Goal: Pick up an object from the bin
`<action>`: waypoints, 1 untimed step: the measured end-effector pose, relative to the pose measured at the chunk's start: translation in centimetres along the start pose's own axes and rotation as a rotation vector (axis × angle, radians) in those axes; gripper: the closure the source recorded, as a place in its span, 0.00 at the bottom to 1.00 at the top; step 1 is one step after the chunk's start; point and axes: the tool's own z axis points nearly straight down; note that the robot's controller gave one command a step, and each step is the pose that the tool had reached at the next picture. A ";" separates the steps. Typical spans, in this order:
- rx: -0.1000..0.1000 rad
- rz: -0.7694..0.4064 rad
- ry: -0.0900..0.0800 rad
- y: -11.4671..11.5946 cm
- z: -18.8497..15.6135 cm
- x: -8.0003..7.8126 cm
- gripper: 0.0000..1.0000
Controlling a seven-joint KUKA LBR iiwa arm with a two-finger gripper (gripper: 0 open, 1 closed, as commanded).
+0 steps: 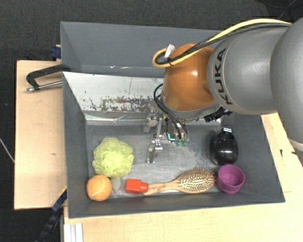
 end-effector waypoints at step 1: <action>-0.001 0.001 -0.006 0.0 -0.4 -0.1 0.00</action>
Offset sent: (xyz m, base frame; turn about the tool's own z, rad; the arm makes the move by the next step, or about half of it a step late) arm -0.0209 0.0849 -0.0600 -0.1492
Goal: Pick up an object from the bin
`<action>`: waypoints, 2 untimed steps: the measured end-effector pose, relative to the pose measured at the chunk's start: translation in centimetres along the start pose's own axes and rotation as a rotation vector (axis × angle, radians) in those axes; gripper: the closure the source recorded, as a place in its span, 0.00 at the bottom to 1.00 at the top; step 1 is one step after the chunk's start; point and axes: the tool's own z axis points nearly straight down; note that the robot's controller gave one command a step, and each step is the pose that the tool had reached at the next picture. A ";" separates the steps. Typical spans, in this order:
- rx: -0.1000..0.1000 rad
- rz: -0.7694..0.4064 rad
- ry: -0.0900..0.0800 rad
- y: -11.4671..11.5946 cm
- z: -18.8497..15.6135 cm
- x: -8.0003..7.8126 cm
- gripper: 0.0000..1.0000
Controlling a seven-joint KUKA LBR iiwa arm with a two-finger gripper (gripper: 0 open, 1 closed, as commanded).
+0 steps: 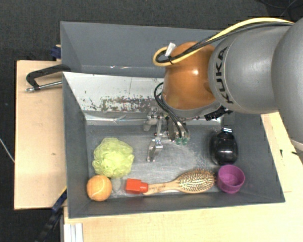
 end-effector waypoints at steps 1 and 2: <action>0.001 -0.100 -0.003 5.6 4.1 1.3 0.00; 0.000 -0.026 0.000 7.7 1.4 3.1 0.00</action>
Offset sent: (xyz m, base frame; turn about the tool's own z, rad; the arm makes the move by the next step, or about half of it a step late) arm -0.0383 0.0780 0.0082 0.0199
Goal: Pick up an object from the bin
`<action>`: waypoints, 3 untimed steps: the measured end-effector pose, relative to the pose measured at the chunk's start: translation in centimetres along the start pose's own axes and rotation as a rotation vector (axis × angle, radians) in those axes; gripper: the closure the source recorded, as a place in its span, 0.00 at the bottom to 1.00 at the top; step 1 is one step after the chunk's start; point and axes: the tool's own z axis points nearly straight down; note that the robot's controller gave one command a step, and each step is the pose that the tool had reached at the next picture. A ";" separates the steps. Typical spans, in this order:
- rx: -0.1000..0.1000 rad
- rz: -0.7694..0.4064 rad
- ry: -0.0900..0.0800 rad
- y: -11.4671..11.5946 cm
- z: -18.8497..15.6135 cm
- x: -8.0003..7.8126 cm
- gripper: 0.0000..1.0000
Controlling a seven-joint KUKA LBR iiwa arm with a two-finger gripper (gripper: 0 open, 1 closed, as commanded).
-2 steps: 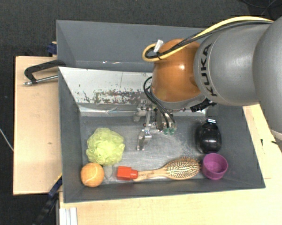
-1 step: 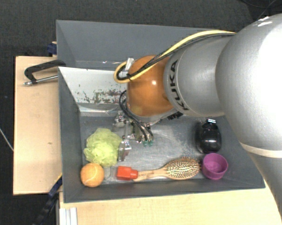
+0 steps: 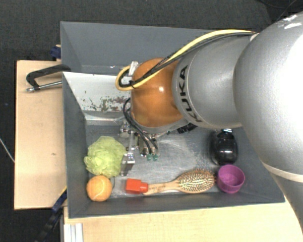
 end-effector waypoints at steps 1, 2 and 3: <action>0.005 -0.080 -0.009 3.9 1.3 1.5 0.00; 0.014 0.088 -0.013 4.4 4.7 1.7 0.00; -0.001 -0.229 -0.015 4.1 4.7 0.7 1.00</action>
Offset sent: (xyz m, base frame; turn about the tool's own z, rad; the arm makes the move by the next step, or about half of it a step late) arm -0.0258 0.0537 -0.0504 0.0783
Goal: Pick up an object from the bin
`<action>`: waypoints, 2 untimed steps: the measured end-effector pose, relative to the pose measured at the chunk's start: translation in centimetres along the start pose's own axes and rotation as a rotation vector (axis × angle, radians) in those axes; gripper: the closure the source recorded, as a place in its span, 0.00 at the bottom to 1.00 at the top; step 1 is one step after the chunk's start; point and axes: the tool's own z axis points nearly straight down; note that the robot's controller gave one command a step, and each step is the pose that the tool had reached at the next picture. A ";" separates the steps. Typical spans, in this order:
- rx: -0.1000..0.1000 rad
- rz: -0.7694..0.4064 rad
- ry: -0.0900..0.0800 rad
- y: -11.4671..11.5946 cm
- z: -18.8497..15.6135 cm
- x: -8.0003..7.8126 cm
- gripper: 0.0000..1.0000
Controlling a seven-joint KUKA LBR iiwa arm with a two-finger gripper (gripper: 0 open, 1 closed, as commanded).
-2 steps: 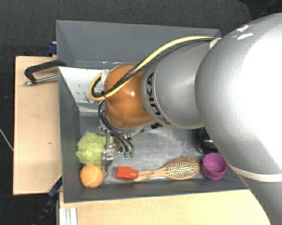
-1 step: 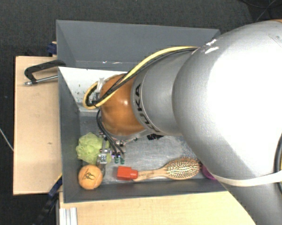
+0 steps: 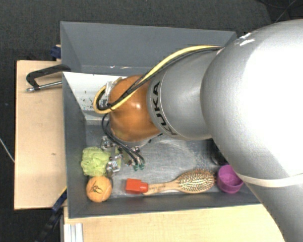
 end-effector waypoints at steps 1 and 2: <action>0.000 0.000 0.000 0.0 0.0 0.0 1.00; 0.001 0.000 0.008 0.0 -0.5 0.2 1.00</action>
Offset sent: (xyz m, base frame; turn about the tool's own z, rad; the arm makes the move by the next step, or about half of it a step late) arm -0.0001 0.0002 0.1170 0.0000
